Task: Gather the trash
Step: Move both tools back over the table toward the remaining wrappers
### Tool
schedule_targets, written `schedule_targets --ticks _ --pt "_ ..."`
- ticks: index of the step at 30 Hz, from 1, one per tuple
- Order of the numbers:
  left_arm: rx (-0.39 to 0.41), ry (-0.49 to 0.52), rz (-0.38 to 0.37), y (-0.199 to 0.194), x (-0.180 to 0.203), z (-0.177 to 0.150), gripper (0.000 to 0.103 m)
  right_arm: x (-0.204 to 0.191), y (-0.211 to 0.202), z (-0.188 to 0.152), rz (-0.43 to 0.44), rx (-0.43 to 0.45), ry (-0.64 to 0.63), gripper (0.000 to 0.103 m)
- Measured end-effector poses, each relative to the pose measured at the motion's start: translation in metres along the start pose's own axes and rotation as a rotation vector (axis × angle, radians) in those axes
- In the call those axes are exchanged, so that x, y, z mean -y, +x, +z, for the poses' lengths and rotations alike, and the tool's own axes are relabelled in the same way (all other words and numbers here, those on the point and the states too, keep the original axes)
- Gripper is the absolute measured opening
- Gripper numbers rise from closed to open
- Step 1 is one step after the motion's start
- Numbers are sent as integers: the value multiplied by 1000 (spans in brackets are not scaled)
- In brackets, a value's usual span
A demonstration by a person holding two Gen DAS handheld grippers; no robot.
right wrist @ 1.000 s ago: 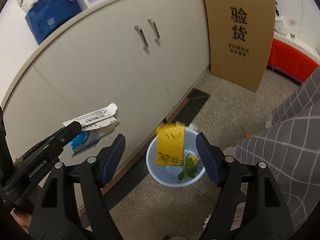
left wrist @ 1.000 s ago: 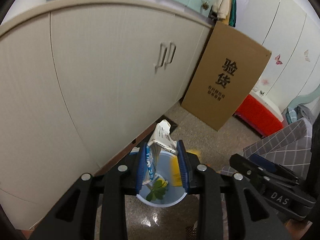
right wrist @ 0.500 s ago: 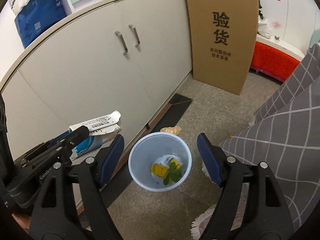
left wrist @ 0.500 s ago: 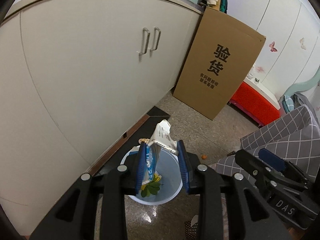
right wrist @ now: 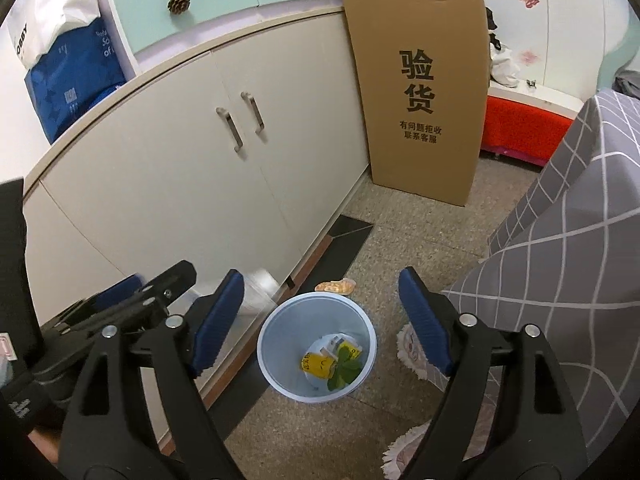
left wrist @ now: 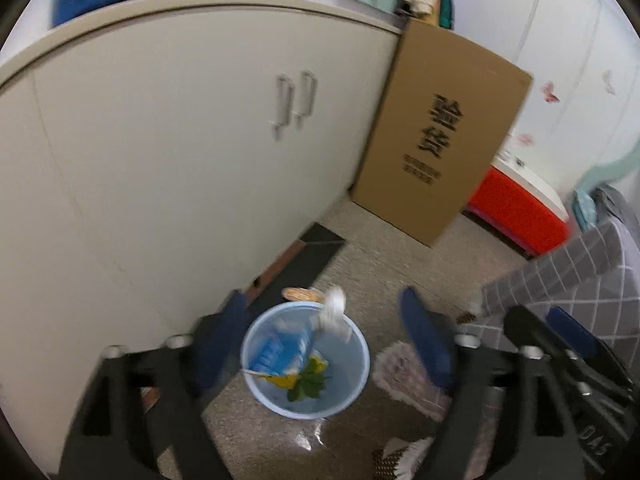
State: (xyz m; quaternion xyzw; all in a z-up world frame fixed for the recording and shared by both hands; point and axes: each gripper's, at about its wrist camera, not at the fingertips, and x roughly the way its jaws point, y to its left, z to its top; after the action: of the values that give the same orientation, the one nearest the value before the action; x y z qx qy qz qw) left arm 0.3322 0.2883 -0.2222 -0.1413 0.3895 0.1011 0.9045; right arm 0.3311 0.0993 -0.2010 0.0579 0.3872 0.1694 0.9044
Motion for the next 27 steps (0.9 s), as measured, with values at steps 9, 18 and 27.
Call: schedule_targets --ticks 9,18,27 --pt "45 -49 5 -47 -15 -4 82 -14 -29 3 47 13 -11 79" --pt "142 -18 -25 -111 11 1 84 -6 -105 16 78 112 2 80" --pt "209 93 -64 -160 83 -5 86 59 -177 17 24 192 106 81"
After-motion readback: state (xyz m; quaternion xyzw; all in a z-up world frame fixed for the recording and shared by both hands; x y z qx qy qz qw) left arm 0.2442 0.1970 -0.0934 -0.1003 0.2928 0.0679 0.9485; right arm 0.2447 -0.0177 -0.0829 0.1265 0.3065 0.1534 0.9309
